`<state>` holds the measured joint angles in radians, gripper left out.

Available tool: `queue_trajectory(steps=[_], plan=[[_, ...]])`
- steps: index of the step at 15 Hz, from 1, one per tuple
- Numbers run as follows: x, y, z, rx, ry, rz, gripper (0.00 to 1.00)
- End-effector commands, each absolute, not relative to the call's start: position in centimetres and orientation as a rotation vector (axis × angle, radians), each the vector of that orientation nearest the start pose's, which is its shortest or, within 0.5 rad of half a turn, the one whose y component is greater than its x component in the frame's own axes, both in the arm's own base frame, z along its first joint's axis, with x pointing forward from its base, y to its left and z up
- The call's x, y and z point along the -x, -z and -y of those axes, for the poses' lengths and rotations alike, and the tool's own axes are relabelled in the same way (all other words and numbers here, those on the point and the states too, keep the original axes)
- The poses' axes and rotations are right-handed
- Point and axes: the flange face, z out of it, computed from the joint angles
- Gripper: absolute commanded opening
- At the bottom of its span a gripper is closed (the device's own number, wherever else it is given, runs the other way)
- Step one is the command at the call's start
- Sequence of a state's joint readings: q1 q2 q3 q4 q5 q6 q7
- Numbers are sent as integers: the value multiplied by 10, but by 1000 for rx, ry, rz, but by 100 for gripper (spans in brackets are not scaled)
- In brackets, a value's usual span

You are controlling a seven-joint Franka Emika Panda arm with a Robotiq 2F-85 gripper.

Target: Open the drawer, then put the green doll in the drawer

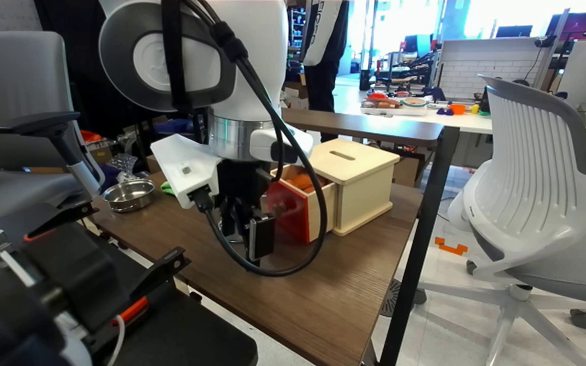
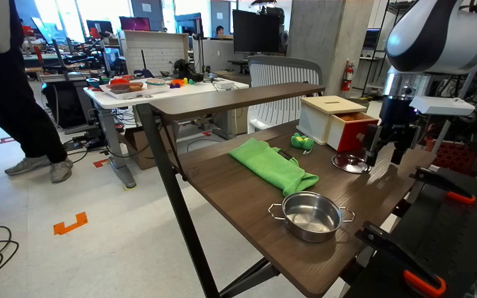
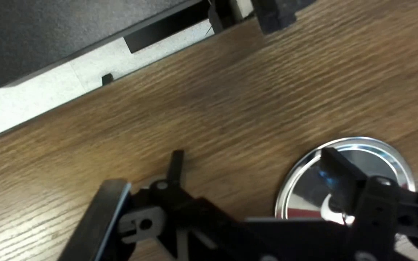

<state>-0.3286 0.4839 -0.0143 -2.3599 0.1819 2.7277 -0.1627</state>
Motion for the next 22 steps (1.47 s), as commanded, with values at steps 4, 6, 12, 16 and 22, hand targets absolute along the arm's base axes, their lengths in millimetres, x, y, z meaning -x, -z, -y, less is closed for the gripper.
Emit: queue_trajectory(steps=[4,6,12,16,22], plan=[[-422,-155,164,3018,-141,-471,100],[-414,-171,154,3026,-79,-427,100],[-430,-244,117,2967,187,-372,100],[-452,-279,86,2945,326,-304,100],[-499,-293,55,2961,464,-200,100]])
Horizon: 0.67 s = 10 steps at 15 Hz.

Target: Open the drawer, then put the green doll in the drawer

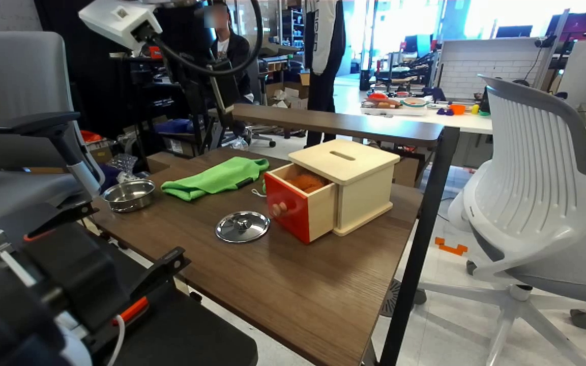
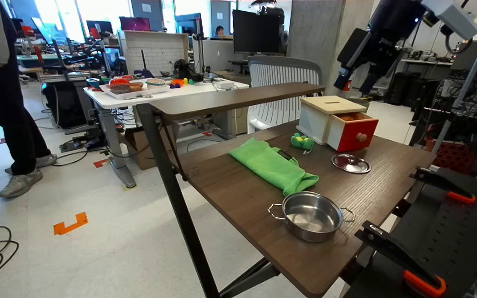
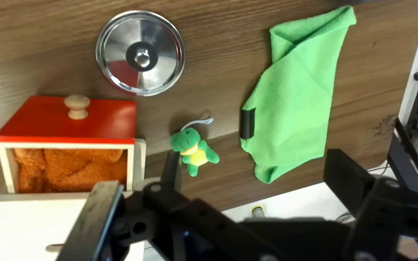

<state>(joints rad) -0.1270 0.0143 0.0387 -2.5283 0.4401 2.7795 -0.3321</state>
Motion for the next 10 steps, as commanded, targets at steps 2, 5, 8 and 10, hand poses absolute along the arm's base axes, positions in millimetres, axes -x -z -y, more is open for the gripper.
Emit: queue_trajectory(steps=[2,5,8,10], plan=[[-518,-290,52,2972,476,-186,100],[-543,-273,49,3016,467,-169,100],[-565,-250,49,3076,405,-169,100],[-578,-236,49,3112,366,-179,100]])
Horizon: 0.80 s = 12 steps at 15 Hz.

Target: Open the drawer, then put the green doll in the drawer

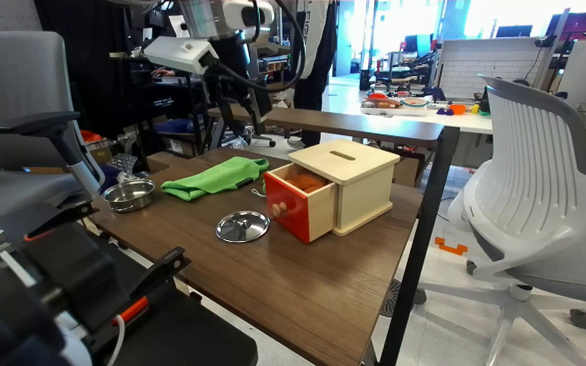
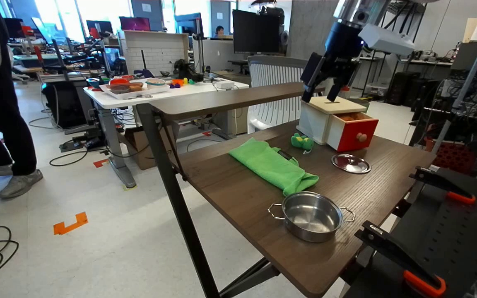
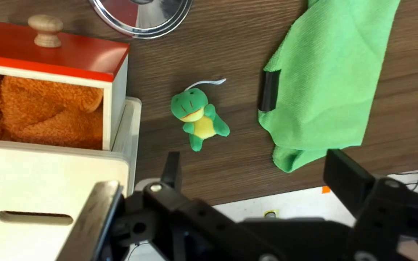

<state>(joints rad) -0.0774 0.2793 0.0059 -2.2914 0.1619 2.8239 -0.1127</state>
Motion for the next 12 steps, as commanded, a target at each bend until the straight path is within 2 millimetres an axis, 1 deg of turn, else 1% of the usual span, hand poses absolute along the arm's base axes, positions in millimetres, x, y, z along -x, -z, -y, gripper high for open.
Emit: queue_trajectory(steps=[1,5,12], plan=[[-585,-229,50,3130,339,-184,100],[-604,-202,49,3178,233,-201,100],[-629,-172,34,3219,117,-169,100]])
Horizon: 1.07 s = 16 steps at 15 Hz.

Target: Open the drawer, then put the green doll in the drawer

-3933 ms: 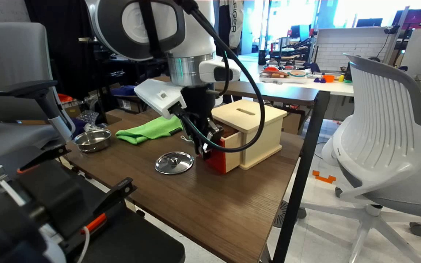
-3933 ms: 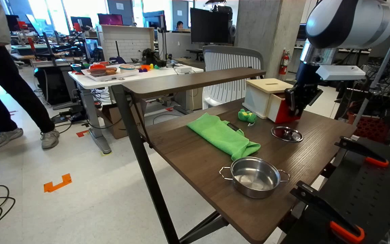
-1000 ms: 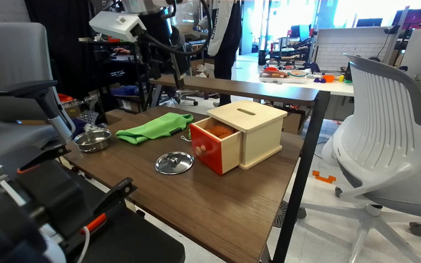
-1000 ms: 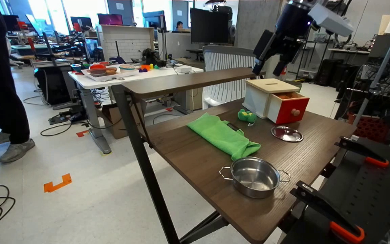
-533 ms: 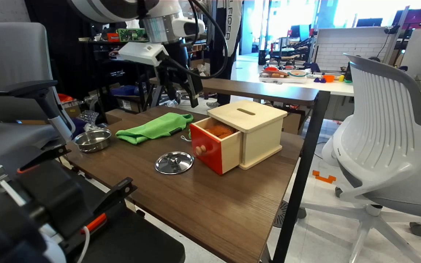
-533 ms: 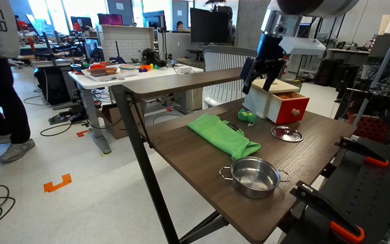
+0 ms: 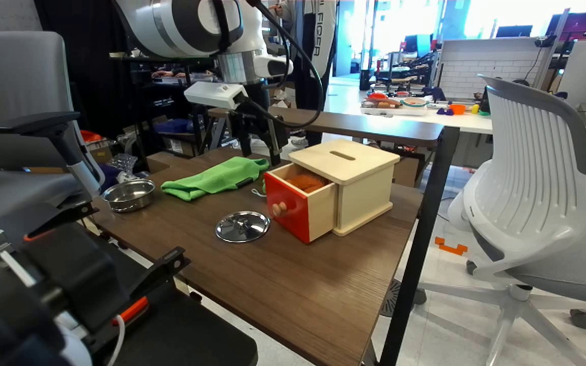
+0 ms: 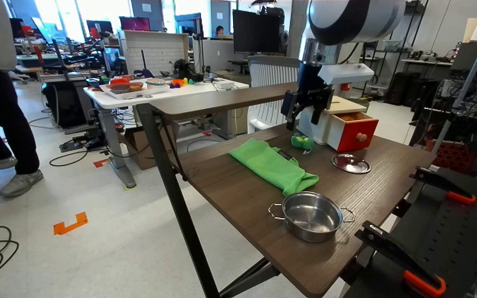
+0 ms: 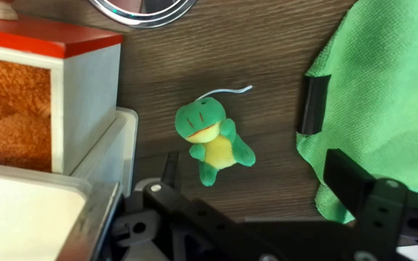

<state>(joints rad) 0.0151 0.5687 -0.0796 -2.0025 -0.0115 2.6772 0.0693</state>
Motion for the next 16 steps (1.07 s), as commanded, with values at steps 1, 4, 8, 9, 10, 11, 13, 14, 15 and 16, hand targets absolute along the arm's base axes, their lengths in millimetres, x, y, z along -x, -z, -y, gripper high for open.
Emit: queue_trajectory(steps=[1,4,8,9,10,11,13,14,15,16], plan=[[-632,-168,33,3226,97,-170,100],[-639,-156,32,3245,54,-177,100],[-649,-147,30,3266,13,-186,92],[-653,-146,30,3272,7,-189,73],[-656,-145,29,3274,2,-193,67],[-658,-143,29,3280,-17,-199,58],[-664,-141,27,3290,-38,-206,42],[-667,-140,27,3294,-53,-214,35],[-670,-140,27,3299,-62,-225,28],[-672,-139,28,3302,-76,-234,20]])
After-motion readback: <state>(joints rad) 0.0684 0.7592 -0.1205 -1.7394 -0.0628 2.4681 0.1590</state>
